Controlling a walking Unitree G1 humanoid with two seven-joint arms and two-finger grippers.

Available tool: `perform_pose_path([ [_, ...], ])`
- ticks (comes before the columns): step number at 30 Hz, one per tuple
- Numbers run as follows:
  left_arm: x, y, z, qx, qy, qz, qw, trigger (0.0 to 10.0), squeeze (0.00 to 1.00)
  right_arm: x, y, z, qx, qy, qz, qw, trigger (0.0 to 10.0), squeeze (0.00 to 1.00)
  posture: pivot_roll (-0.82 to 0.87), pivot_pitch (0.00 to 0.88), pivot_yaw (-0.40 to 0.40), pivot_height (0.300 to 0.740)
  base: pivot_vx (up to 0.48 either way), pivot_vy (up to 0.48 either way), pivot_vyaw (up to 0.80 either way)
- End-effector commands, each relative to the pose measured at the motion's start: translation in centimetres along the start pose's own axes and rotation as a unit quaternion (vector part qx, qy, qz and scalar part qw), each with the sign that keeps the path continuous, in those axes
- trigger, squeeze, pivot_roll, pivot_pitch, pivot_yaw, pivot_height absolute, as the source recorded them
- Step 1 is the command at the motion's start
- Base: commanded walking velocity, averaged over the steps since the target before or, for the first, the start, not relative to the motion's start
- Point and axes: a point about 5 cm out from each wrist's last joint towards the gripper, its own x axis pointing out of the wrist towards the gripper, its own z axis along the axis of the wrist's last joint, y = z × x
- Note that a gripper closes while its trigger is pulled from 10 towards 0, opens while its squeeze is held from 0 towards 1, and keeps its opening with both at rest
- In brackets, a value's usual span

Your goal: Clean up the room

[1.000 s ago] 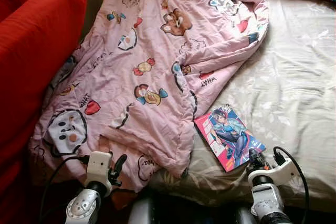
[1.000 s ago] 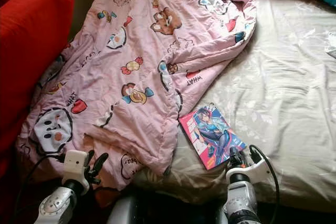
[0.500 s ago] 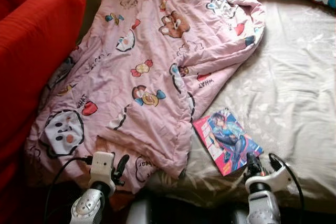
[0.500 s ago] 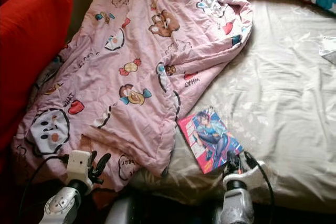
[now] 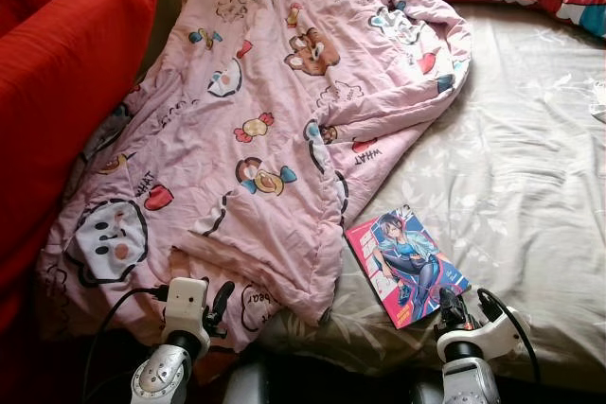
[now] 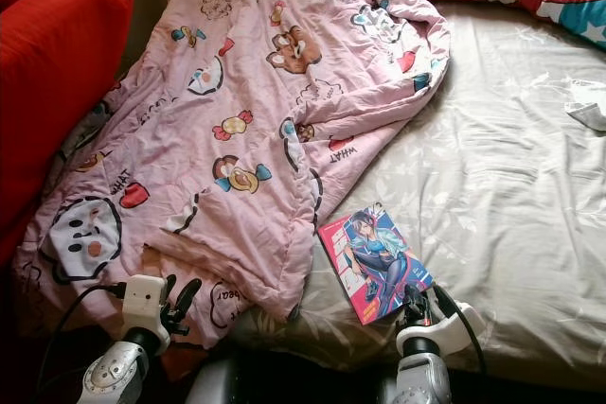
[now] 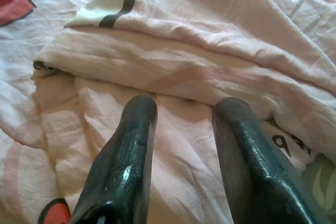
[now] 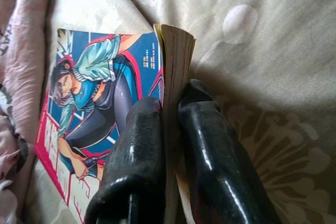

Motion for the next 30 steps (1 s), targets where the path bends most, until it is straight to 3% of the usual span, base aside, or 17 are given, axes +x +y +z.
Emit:
perform_pose_path([
  [1, -0.6, 0.3, -1.1, 0.004, 0.024, 0.005, 1.0, 10.0, 0.0, -1.7, -2.6, -1.7, 0.022, 0.032, -0.07, 0.997, 10.0, 0.36, 0.04, 0.252, 0.074, 0.616, 0.0, 0.0, 0.0],
  [2, -0.7, 0.3, -1.2, 0.004, 0.025, 0.006, 1.0, 10.0, 0.0, -1.6, -2.6, -1.6, 0.02, 0.031, -0.072, 0.997, 10.0, 0.29, 0.04, 0.255, 0.075, 0.616, 0.0, 0.0, 0.0],
  [3, -0.7, 0.4, -1.2, 0.005, 0.026, 0.006, 1.0, 10.0, 0.0, -1.5, -2.6, -1.4, 0.018, 0.031, -0.073, 0.997, 10.0, 0.0, 0.04, 0.259, 0.077, 0.616, 0.0, 0.0, 0.0],
  [9, -0.7, 0.4, -1.2, 0.006, 0.028, 0.006, 1.0, 10.0, 0.0, -1.2, -2.9, -1.0, 0.045, 0.025, -0.096, 0.994, 10.0, 0.0, 0.05, 0.267, 0.083, 0.616, 0.0, 0.0, 0.0],
  [10, -0.6, 0.5, -1.2, 0.006, 0.028, 0.006, 1.0, 10.0, 0.0, -1.2, -3.0, -0.9, 0.048, 0.024, -0.104, 0.993, 10.0, 0.68, 0.05, 0.269, 0.084, 0.616, 0.0, 0.0, 0.0],
  [11, -0.6, 0.5, -1.2, 0.006, 0.028, 0.006, 1.0, 10.0, 0.0, -1.2, -3.0, -0.9, 0.049, 0.024, -0.106, 0.993, 10.0, 0.96, 0.05, 0.27, 0.085, 0.616, 0.0, 0.0, 0.0],
  [14, -0.6, 0.5, -1.2, 0.007, 0.028, 0.005, 1.0, 10.0, 0.0, -1.2, -3.1, -0.9, 0.052, 0.023, -0.11, 0.992, 10.0, 1.0, 0.05, 0.273, 0.088, 0.616, 0.0, 0.0, 0.0],
  [15, -0.5, 0.6, -1.1, 0.007, 0.027, 0.005, 1.0, 10.0, 0.0, -1.2, -3.2, -0.8, 0.05, 0.022, -0.115, 0.992, 10.0, 0.93, 0.05, 0.276, 0.09, 0.616, 0.0, 0.0, 0.0],
  [16, -0.5, 0.6, -1.1, 0.008, 0.027, 0.005, 1.0, 10.0, 0.0, -1.2, -3.3, -0.8, 0.05, 0.021, -0.116, 0.992, 10.0, 0.53, 0.05, 0.277, 0.091, 0.616, 0.0, 0.0, 0.0],
  [17, -0.5, 0.6, -1.1, 0.008, 0.028, 0.005, 1.0, 10.0, 0.0, -1.2, -3.3, -0.8, 0.05, 0.021, -0.117, 0.992, 10.0, 0.0, 0.05, 0.277, 0.091, 0.616, 0.0, 0.0, 0.0],
  [29, -0.6, 0.7, -1.1, 0.009, 0.027, 0.005, 1.0, 10.0, 0.0, -1.1, -3.4, 0.2, 0.059, -0.016, -0.108, 0.992, 10.0, 0.0, 0.05, 0.275, 0.095, 0.616, 0.0, 0.0, 0.0],
  [30, -0.6, 0.7, -1.1, 0.01, 0.026, 0.005, 1.0, 10.0, 0.0, -1.0, -3.6, 0.8, 0.057, -0.027, -0.11, 0.992, 10.0, 0.71, 0.06, 0.274, 0.095, 0.616, 0.0, 0.0, 0.0],
])
